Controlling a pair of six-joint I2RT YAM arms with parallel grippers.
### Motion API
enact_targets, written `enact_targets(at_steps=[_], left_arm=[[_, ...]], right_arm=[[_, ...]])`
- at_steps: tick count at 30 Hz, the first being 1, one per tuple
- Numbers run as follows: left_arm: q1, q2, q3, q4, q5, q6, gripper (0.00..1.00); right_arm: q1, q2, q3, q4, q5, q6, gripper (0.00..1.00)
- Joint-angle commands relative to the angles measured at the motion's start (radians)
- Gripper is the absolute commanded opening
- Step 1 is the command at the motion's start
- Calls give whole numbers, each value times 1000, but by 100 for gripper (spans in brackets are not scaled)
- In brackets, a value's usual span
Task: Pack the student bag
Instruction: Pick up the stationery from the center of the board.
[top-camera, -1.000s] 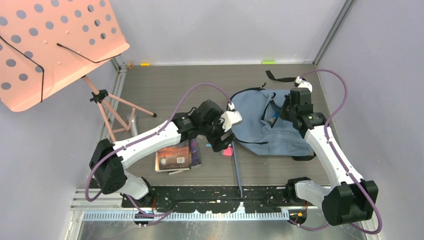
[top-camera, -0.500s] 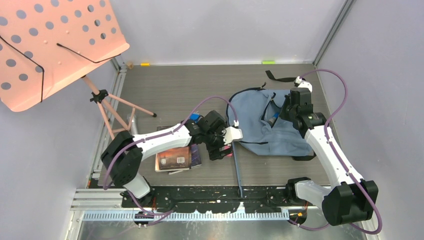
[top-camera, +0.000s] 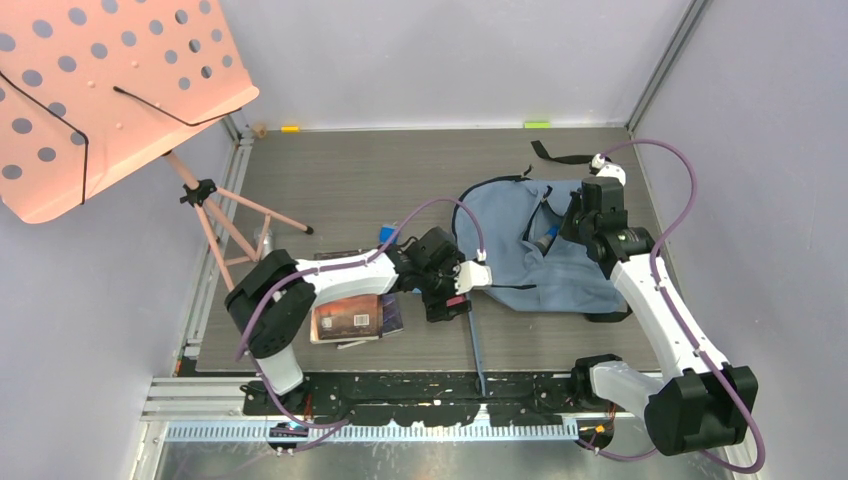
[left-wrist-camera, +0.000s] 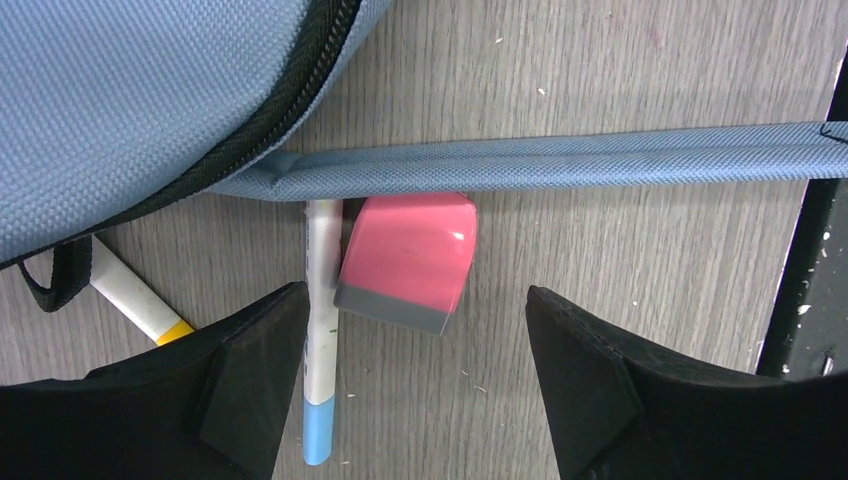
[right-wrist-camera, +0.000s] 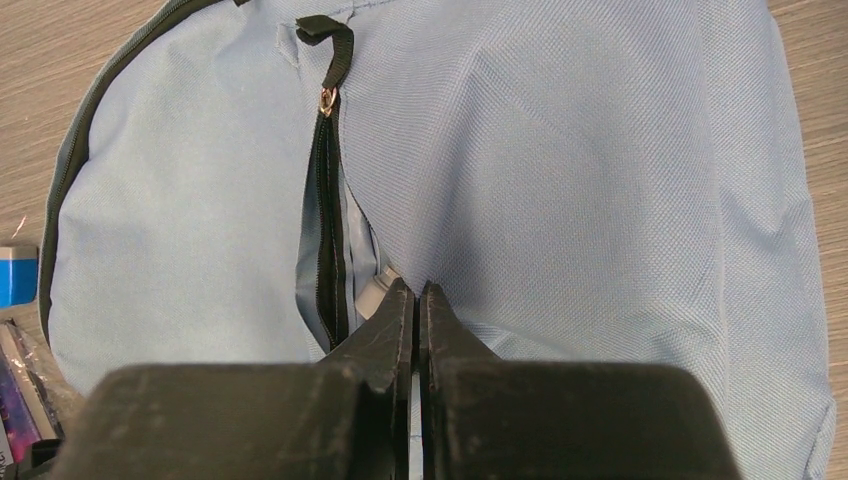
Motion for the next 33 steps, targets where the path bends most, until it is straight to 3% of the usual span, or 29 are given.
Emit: enact_targets(at_steps=[1,10,18,27,33], left_arm=[[-6,6,-7,61,23,25,82],[-15,39,9,48,-1,23,81],[-41,9,-33,59,-73,6,67],[-77,-51,-110,115,-167,6,69],[-81,-50,-99,120,-186,-22,54]], right_arm=[[4,-39,6,35,-10,-7,1],[4,-48,1,37,-21,-9,0],[4,-48,2,37,-22,-8,1],[4,-50,1,37,-23,-8,1],[4,-53,0,38,-22,-8,1]])
